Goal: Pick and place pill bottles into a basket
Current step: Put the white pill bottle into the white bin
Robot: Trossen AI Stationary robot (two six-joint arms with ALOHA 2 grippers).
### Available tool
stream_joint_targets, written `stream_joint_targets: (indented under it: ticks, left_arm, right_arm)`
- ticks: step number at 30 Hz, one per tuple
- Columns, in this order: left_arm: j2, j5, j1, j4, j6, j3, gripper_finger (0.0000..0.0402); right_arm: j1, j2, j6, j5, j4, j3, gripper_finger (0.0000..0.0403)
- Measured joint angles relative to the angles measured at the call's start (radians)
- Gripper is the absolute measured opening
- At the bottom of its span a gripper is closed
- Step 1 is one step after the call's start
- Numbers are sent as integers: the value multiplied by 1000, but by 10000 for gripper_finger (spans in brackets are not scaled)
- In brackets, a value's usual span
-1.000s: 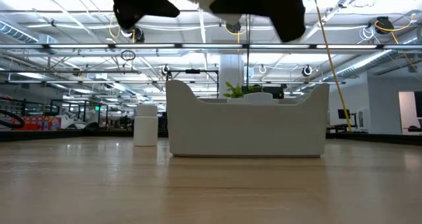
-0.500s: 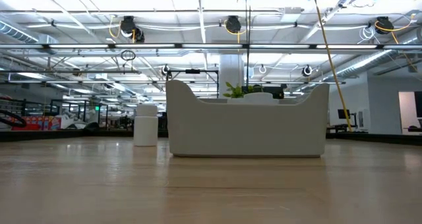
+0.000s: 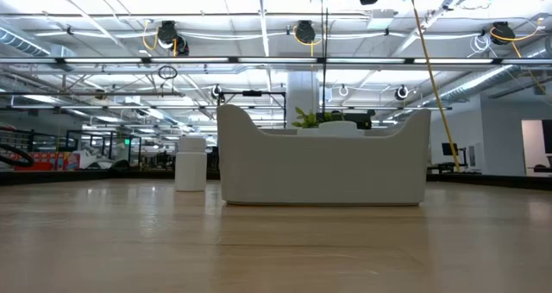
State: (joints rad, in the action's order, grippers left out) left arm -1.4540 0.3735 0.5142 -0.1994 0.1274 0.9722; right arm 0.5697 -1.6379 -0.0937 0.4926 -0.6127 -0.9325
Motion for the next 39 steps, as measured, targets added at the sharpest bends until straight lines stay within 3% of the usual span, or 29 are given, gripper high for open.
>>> stream_joint_targets:
  ticks: [5, 26, 29, 39]
  left_arm:
    - [0, -60, 1, -40, 8, 0, 237]
    - [-12, -61, -16, -32, 75, 0, 237]
    - [-12, -97, -14, -17, 78, 0, 237]
    - [-12, -37, -15, 12, 94, 0, 237]
  right_arm:
    - [-17, 0, -19, -27, 5, 0, 162]
    - [-64, 0, -21, -102, -34, -1, 162]
    - [-70, 0, -18, -106, -34, -1, 162]
    - [-86, 0, -41, -109, -34, -1, 162]
